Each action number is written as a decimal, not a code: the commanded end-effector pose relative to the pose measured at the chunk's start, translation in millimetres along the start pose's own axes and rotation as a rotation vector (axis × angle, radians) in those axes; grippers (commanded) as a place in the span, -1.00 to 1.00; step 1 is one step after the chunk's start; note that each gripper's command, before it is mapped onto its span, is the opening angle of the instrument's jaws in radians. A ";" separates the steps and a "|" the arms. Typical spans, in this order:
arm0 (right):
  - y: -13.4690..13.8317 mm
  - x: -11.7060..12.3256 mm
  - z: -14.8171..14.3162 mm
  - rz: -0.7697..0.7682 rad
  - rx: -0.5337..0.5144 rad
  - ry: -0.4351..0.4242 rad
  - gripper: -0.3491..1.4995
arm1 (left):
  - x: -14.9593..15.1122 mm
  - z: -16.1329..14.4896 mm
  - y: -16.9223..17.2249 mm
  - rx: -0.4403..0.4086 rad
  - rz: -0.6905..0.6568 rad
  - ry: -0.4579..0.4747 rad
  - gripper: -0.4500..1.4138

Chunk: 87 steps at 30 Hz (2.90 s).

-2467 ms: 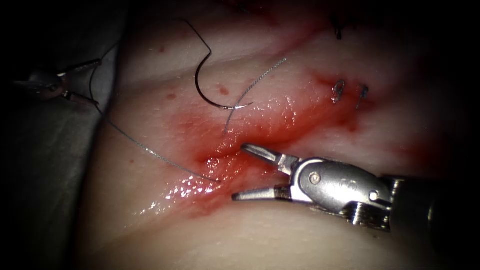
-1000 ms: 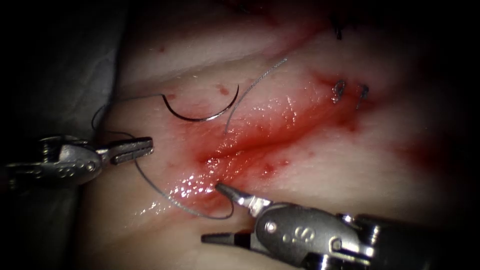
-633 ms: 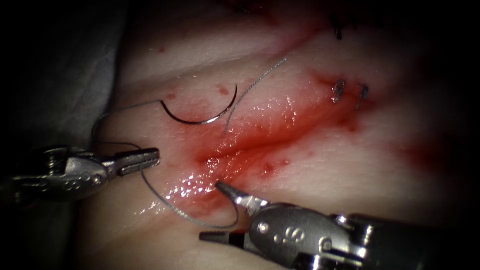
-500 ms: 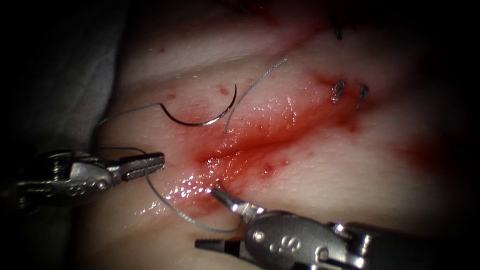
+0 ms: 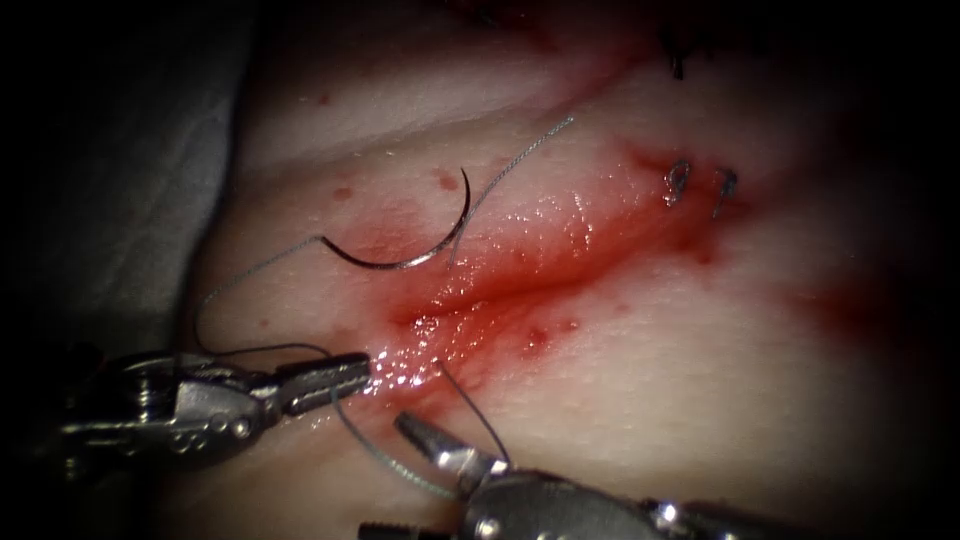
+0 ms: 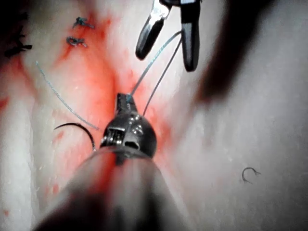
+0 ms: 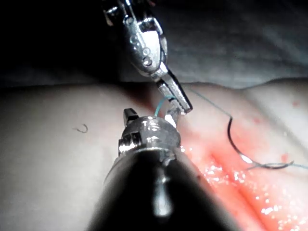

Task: Wound Closure
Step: Regrasp thread with left hand

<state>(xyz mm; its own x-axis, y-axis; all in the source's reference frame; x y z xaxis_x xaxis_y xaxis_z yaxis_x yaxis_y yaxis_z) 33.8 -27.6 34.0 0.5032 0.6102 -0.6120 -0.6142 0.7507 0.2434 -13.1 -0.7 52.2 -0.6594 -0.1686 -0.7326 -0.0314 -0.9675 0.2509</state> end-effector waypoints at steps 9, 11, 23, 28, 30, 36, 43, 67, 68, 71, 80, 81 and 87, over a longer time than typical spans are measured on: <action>-0.7 -0.7 1.3 -0.018 -0.017 -0.057 0.22 | 1.5 -0.1 0.0 0.016 0.007 0.011 -1.00; -0.8 -1.0 1.2 -0.035 -0.013 -0.066 -1.00 | 1.7 -0.1 0.0 0.016 0.007 0.011 -1.00; -0.2 1.5 -1.8 -0.007 -0.035 -0.038 -1.00 | 1.2 0.0 -0.2 0.013 0.010 0.018 -1.00; 1.2 1.2 -1.7 -0.002 -0.045 -0.033 -1.00 | 0.7 0.3 -0.6 0.030 -0.049 0.031 0.79; 1.6 0.9 -1.4 -0.001 -0.046 -0.033 -1.00 | 0.5 0.4 -0.7 0.045 -0.055 0.026 0.84; 3.4 -0.9 -0.1 -0.013 -0.027 -0.022 -1.00 | -1.0 0.4 -1.2 0.075 -0.053 0.017 0.68; 5.1 -1.7 -0.3 -0.018 -0.028 -0.022 -1.00 | -2.6 0.2 -0.7 0.067 -0.076 0.026 0.48; 6.9 -2.0 -1.2 -0.031 -0.026 -0.014 -1.00 | -6.3 2.3 2.4 -0.114 -0.327 0.120 0.23; 6.9 -2.0 -1.2 -0.031 -0.026 -0.014 -1.00 | -6.3 2.3 2.4 -0.114 -0.327 0.120 0.23; 6.8 -2.0 -1.2 -0.031 -0.023 -0.013 -1.00 | -6.5 2.3 2.7 -0.122 -0.364 0.111 -0.26; 6.8 -2.1 -1.1 -0.028 0.002 0.026 -1.00 | -6.3 2.1 1.6 -0.118 -0.370 0.222 -1.00; 6.9 -2.0 -1.1 -0.028 0.013 0.040 -1.00 | -6.2 2.0 1.2 -0.100 -0.373 0.235 -1.00; 8.7 -1.7 -0.9 -0.012 0.108 0.166 0.98 | -6.8 0.7 -1.7 -0.009 -0.403 0.246 -1.00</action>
<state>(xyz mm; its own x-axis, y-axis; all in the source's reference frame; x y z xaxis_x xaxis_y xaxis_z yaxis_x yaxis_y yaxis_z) 26.7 -22.2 35.9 0.4082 0.5502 -0.7284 -0.5405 0.7887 0.2929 -8.6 2.4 56.5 -0.3972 0.1812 -0.8997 -0.2400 -0.9667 -0.0888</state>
